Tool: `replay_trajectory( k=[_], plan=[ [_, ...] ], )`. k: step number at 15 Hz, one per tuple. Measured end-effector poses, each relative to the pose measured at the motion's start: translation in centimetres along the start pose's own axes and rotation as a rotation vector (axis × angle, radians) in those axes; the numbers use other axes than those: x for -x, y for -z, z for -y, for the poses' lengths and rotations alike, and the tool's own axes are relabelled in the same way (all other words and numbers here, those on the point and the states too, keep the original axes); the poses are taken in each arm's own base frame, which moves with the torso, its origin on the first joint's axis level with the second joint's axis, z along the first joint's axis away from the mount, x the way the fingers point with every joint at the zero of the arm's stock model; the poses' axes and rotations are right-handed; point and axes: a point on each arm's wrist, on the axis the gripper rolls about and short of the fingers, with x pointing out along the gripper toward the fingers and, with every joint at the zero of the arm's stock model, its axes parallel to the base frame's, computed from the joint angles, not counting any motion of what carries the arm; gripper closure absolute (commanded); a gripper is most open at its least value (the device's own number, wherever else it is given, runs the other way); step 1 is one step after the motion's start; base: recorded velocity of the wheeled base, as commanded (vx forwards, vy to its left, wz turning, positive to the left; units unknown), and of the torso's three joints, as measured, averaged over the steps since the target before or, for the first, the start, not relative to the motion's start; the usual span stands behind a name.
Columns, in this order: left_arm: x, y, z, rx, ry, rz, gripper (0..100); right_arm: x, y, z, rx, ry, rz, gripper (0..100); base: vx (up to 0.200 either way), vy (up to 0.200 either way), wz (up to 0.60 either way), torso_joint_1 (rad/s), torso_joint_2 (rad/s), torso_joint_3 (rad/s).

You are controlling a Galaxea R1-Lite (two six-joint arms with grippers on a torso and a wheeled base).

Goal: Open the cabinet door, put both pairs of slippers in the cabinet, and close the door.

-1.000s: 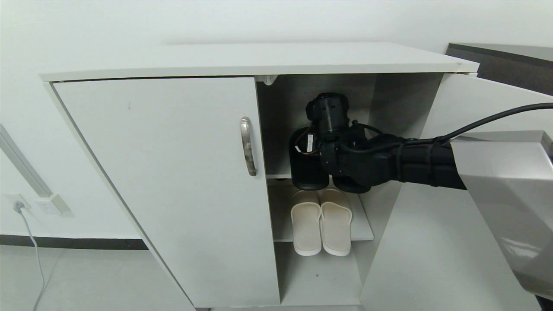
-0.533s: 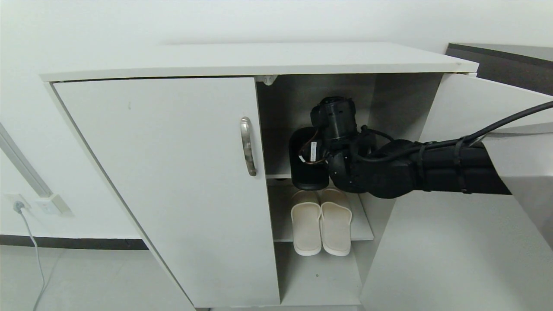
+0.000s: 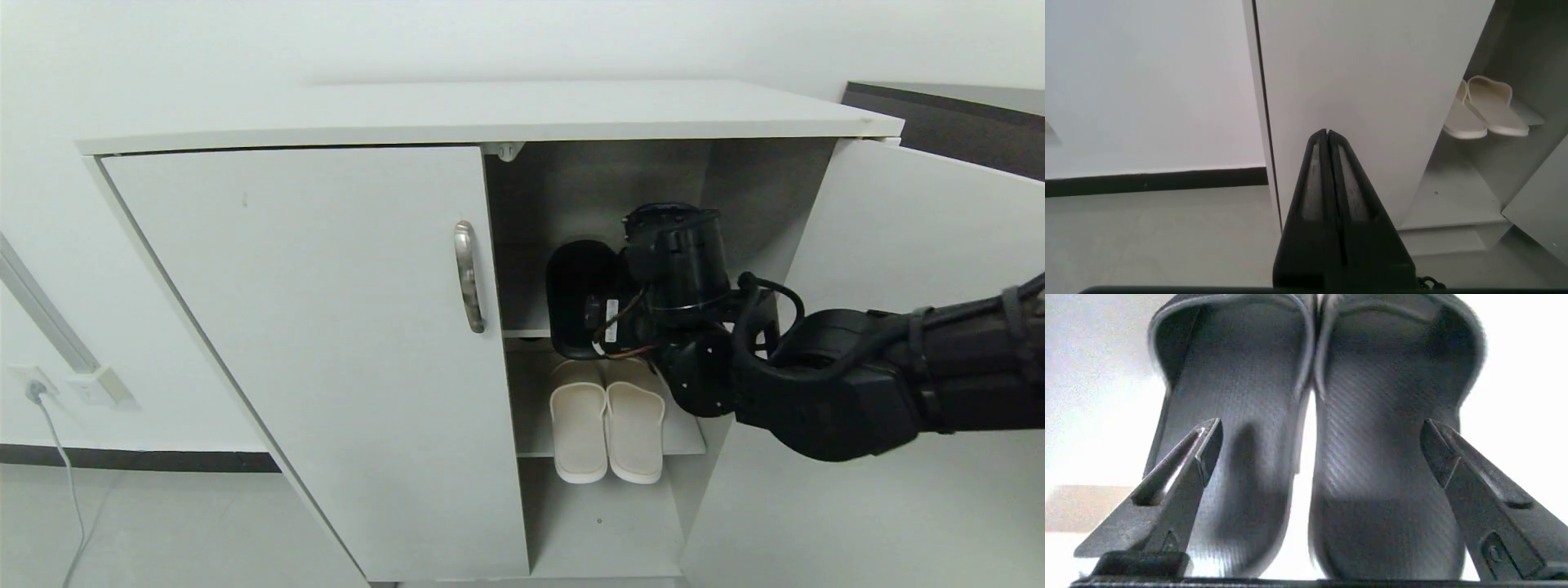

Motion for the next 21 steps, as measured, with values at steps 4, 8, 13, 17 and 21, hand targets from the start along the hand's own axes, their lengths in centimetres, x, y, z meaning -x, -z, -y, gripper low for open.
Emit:
replay_trajectory(
  k=[4,8,13,17,21],
  plan=[
    [0.0,0.0,0.0,0.0,0.0,0.0,100,3.0,1.4,0.8,-0.012,-0.071,0.022,100,0.0,0.0,0.0,0.0,0.0,0.0],
    [0.0,0.0,0.0,0.0,0.0,0.0,100,3.9,2.0,0.8,-0.005,-0.125,0.017,100,0.0,0.0,0.0,0.0,0.0,0.0],
    [0.0,0.0,0.0,0.0,0.0,0.0,100,4.2,2.5,0.3,0.004,-0.139,0.009,100,0.0,0.0,0.0,0.0,0.0,0.0],
    [0.0,0.0,0.0,0.0,0.0,0.0,100,4.6,2.8,0.0,0.009,-0.15,0.005,100,0.0,0.0,0.0,0.0,0.0,0.0],
    [0.0,0.0,0.0,0.0,0.0,-0.001,100,4.6,3.1,-0.1,0.016,-0.153,-0.002,100,-0.2,0.0,0.0,0.006,0.0,0.002]
  ],
)
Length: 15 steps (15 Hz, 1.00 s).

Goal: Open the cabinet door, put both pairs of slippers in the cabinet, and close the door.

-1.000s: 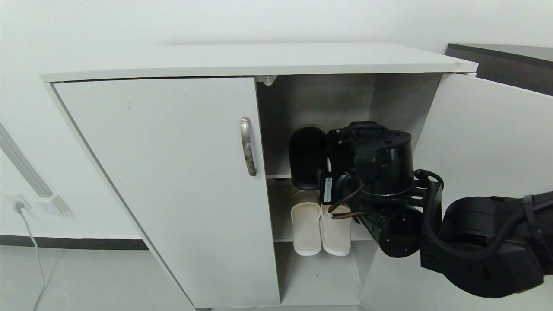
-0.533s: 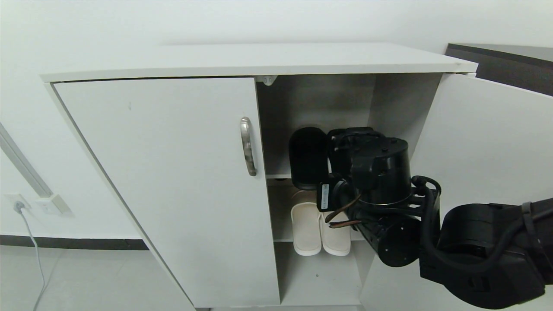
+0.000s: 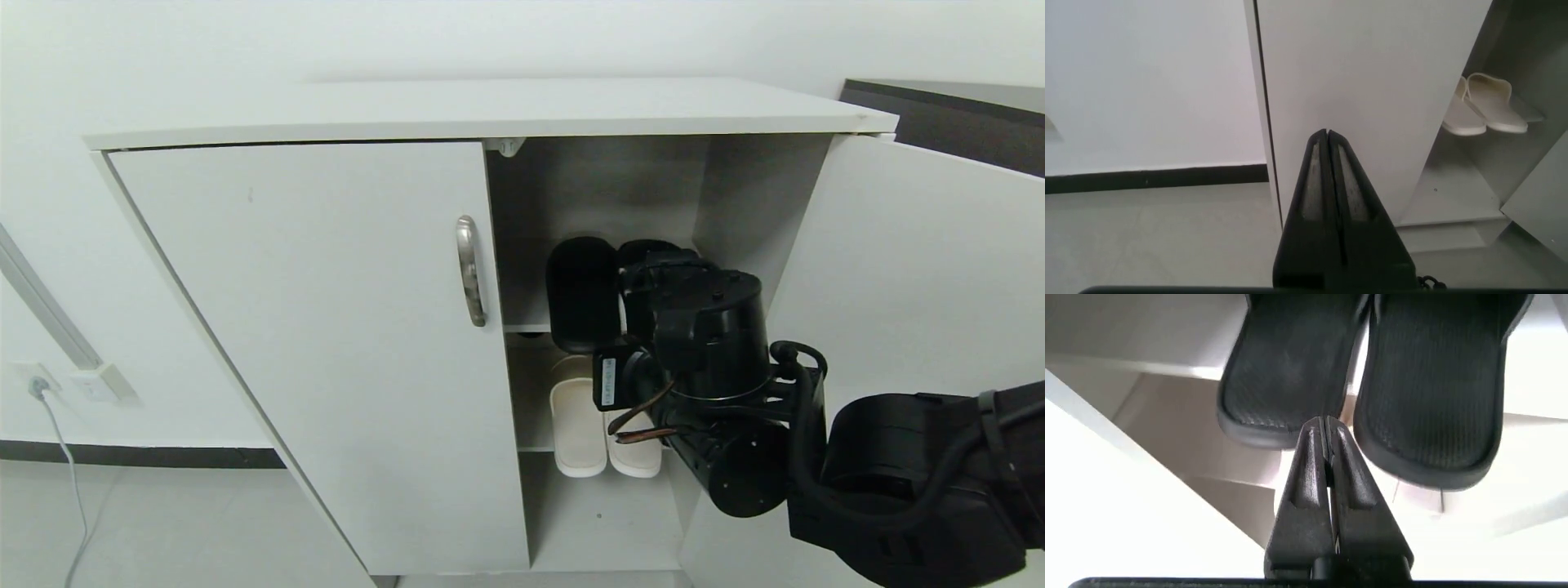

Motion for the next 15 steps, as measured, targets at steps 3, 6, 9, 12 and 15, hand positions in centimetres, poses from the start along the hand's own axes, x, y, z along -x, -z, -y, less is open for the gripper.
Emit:
replay_trajectory(
  k=[3,6,9,12,15],
  plan=[
    [0.0,0.0,0.0,0.0,0.0,0.0,100,-0.2,0.4,-0.2,0.009,0.001,-0.009,100,-0.2,0.0,0.0,-0.002,0.0,0.005],
    [0.0,0.0,0.0,0.0,0.0,0.001,100,-0.5,0.9,-0.2,0.016,0.008,-0.018,100,-0.2,0.0,0.0,0.001,0.0,0.002],
    [0.0,0.0,0.0,0.0,0.0,0.001,100,-0.7,1.1,-0.1,0.018,0.014,-0.025,100,-0.2,0.0,0.0,0.004,0.0,0.004],
    [0.0,0.0,0.0,0.0,0.0,0.001,100,-0.9,1.5,-0.2,0.024,0.017,-0.033,100,-0.2,0.0,0.0,0.001,0.0,0.002],
    [0.0,0.0,0.0,0.0,0.0,0.0,100,-1.4,1.8,0.2,0.011,0.021,-0.017,100,-0.2,0.0,0.0,0.001,0.0,0.002]
  ],
)
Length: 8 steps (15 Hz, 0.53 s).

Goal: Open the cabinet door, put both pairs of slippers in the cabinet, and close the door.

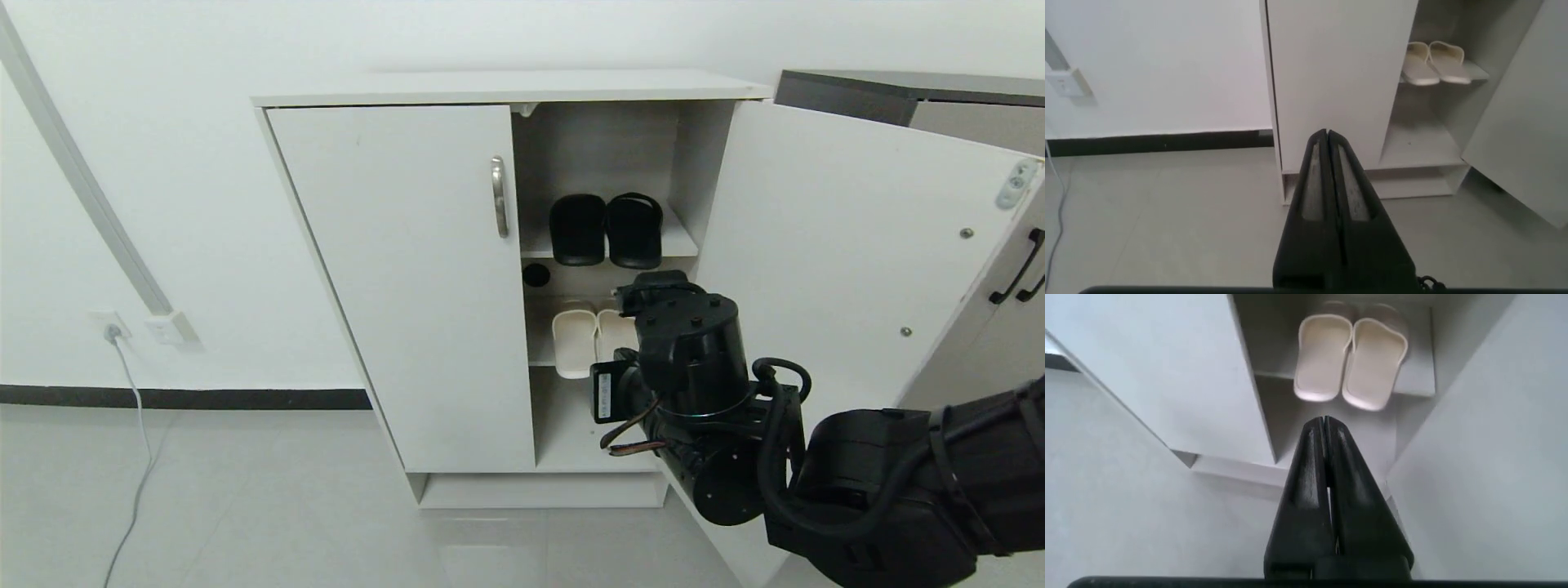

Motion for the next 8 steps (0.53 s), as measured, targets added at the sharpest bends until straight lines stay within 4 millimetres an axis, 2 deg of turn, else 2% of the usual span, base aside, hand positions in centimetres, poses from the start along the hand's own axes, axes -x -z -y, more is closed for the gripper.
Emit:
replay_trajectory(
  k=[1,8],
  plan=[
    [0.0,0.0,0.0,0.0,0.0,0.0,100,-0.3,-0.1,0.1,-0.011,0.002,0.021,100,-0.2,0.0,0.0,0.002,0.0,0.002],
    [0.0,0.0,0.0,0.0,0.0,0.0,100,-0.9,1.2,0.6,0.031,0.006,0.0,100,0.0,0.0,0.0,0.0,0.0,0.0]
  ],
)
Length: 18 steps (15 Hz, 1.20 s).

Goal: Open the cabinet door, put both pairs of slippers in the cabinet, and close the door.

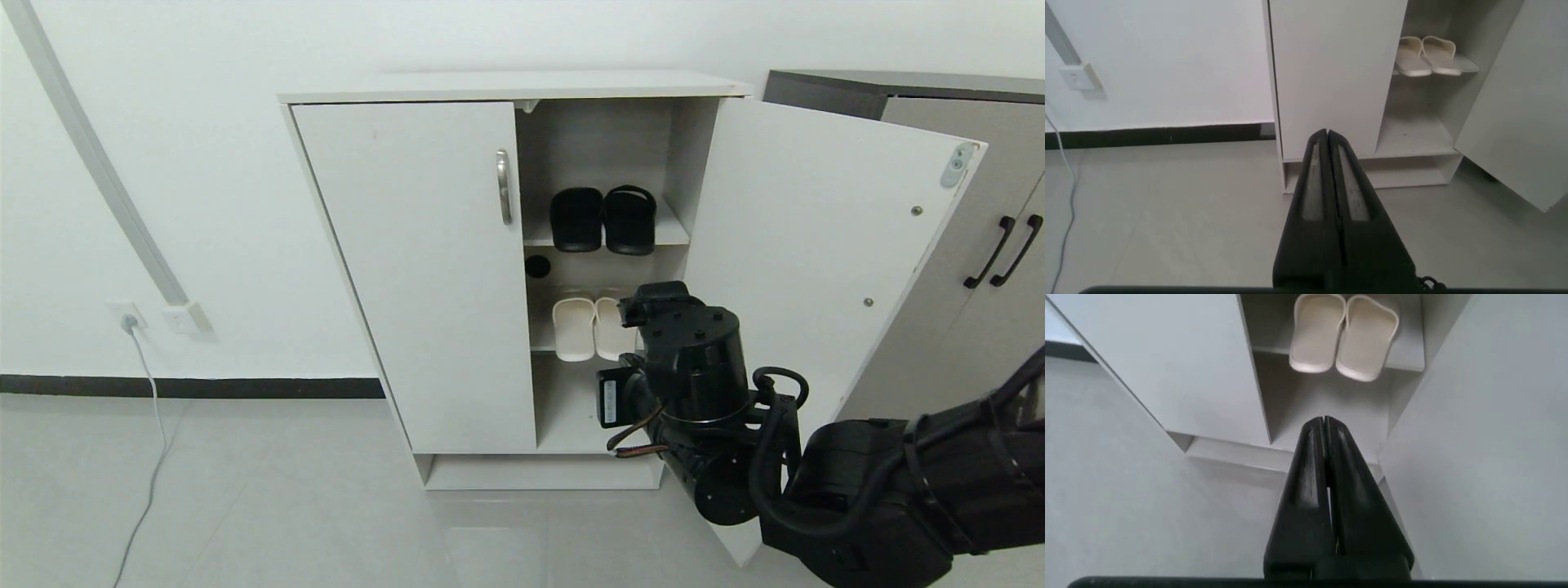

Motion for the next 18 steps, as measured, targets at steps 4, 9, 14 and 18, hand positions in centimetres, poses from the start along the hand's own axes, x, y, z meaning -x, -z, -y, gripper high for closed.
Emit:
replay_trajectory(
  k=[4,9,14,18],
  plan=[
    [-0.01,0.01,-0.01,0.002,-0.004,0.001,100,-0.27,0.42,-0.04,0.006,0.004,-0.009,100,0.0,0.0,0.0,0.0,0.0,0.0],
    [-0.01,0.03,-0.01,0.002,-0.004,0.001,100,-0.28,0.44,-0.04,0.007,0.004,-0.009,100,0.0,0.0,0.0,0.0,0.0,0.0],
    [-0.01,0.02,-0.01,0.002,-0.004,0.001,100,-0.55,0.7,0.05,0.013,0.005,-0.019,100,0.0,0.0,0.0,0.002,-0.09,-0.101],
    [-0.01,0.0,-0.01,0.002,-0.003,0.002,100,-0.74,0.88,0.04,0.014,0.009,-0.02,100,0.0,0.0,0.0,0.03,-0.37,-0.367]
  ],
)
